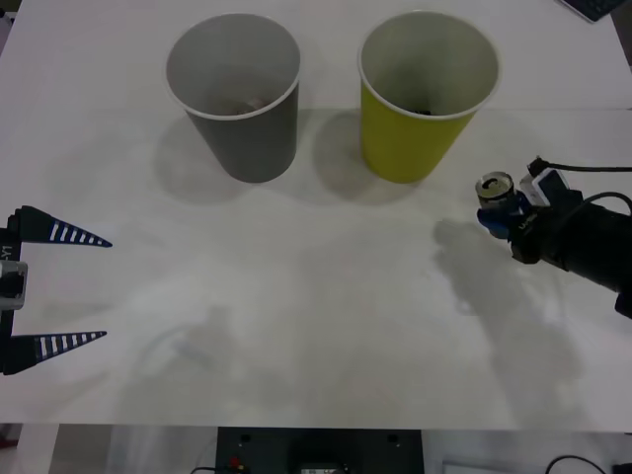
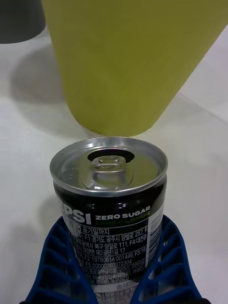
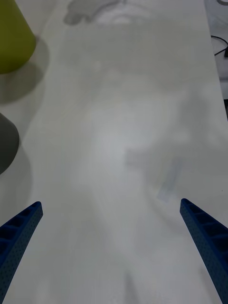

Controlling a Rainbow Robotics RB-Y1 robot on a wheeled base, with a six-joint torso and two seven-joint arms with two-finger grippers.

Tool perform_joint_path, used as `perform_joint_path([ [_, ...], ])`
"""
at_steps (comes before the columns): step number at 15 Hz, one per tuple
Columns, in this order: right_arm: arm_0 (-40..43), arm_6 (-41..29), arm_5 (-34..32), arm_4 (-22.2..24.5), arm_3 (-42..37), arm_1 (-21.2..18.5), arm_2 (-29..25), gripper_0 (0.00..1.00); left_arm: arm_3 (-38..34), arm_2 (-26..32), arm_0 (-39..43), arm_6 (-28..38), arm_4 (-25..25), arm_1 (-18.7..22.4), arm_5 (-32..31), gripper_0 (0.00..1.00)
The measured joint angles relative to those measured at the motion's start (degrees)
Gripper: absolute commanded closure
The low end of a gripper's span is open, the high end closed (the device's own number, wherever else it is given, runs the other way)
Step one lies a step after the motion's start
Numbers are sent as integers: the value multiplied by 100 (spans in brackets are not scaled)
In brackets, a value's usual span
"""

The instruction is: Put the can into the green bin and the plastic bottle into the gray bin

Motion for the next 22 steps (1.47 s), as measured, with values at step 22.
perform_joint_path([
  [22, -2655, -2185, -6915, -326, -749, -221, -2340, 100, 0, 0, 0, 0, 0, 0, 0, 0],
])
